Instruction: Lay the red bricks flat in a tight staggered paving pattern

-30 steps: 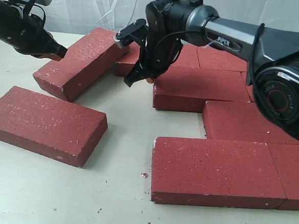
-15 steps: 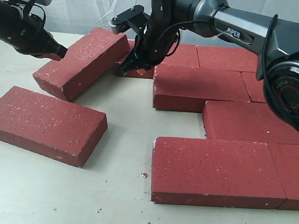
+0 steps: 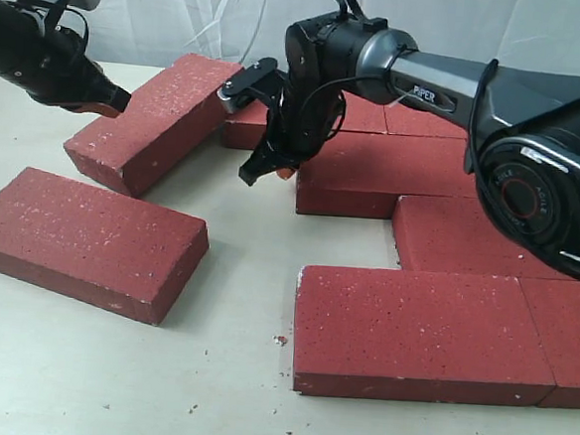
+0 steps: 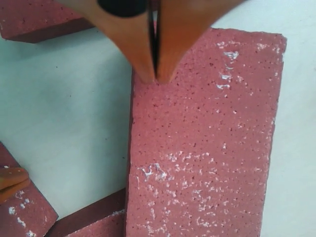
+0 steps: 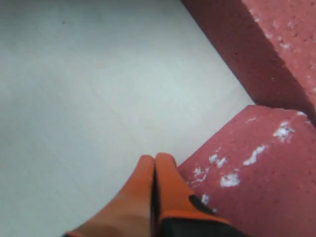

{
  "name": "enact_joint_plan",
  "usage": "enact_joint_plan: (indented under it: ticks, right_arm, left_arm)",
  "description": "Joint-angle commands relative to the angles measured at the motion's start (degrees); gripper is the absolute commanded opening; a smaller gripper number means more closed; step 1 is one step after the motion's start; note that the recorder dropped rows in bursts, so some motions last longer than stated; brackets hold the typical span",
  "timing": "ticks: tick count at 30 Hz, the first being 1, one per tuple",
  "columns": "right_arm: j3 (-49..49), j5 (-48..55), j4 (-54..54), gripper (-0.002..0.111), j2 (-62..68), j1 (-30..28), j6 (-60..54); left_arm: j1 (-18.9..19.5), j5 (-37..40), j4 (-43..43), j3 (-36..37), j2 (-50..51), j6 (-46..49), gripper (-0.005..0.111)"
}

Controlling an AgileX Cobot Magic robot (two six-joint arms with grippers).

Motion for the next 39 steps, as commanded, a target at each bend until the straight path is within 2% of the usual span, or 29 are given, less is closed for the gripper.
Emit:
enact_joint_plan:
  ticks: [1,7,11,15,19,24,30,34,39]
  right_arm:
    - [0.06,-2.47,2.51,-0.001,-3.19,-0.31,-0.3]
    - [0.06,0.57,2.23,-0.001,-8.53,-0.31,-0.3]
    - [0.25,8.49,-1.95,-0.001,-12.09,-1.6,-0.3]
    - [1.67,15.98,0.36,-0.001,-14.51,-5.42,0.22]
    - [8.83,15.85,8.87,-0.001,-18.66,-9.83,-3.21]
    - [21.42,7.1,21.56,-0.001,-23.61,-11.6,-13.72]
    - [33.67,-6.44,21.63,-0.001,-23.97,-11.6,-19.46]
    - [37.91,-15.56,19.43,-0.001,-23.97,-12.24,-19.36]
    - [39.64,-22.66,18.26,-0.001,-23.97,-12.33,-19.36]
  left_arm:
    - [0.03,-0.27,-0.47,0.3,-0.21,0.11,0.0]
    - [0.03,-0.27,-0.58,0.3,-0.21,0.09,0.0]
    - [0.03,-0.27,-0.58,0.3,-0.21,0.09,0.0]
    - [-0.08,1.71,-3.0,0.3,-0.21,0.6,0.0]
    - [-2.43,7.32,-8.33,0.3,0.68,10.37,0.0]
    - [-9.41,3.54,-11.86,0.3,5.82,15.9,0.0]
    - [-16.92,-3.32,-11.84,-1.78,10.56,16.74,0.0]
    - [-19.47,-4.25,-12.05,-3.55,11.82,16.74,0.0]
    - [-20.18,-6.88,-13.06,-3.69,11.93,16.62,0.0]
